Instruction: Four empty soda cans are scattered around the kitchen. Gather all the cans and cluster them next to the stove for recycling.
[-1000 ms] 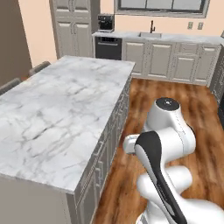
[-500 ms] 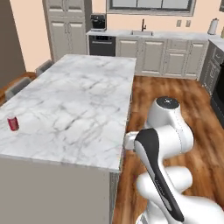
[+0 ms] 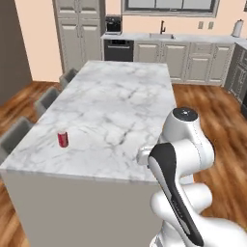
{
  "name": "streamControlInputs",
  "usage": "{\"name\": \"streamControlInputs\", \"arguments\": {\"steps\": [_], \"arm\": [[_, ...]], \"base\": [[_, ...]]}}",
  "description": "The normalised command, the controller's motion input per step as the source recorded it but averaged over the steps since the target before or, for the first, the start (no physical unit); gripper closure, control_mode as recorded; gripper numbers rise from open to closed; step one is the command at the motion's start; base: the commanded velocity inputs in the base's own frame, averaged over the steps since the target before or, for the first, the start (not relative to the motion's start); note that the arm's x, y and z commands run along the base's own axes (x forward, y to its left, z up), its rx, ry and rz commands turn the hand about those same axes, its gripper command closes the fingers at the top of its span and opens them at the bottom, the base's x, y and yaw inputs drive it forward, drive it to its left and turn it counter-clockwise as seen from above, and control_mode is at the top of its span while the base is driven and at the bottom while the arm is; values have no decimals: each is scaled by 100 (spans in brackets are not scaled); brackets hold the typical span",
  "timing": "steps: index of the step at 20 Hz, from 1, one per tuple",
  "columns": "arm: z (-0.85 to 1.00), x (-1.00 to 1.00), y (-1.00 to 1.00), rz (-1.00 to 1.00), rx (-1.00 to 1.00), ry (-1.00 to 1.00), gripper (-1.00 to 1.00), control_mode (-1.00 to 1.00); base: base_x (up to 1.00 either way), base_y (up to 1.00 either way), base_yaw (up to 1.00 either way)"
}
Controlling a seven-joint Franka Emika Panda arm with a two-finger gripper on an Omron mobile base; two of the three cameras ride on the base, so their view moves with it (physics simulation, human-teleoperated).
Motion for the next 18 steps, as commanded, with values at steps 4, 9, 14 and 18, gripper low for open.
{"name": "streamControlInputs", "arguments": {"steps": [4,9,14,18], "arm": [[0,0,0,0,0,0,-100,100],[0,0,0,0,0,0,-100,100],[0,0,0,0,0,0,-100,100],[0,0,0,0,0,0,-100,100]], "base": [[22,100,-10],[-2,100,0],[43,78,-22],[65,44,-43]]}}
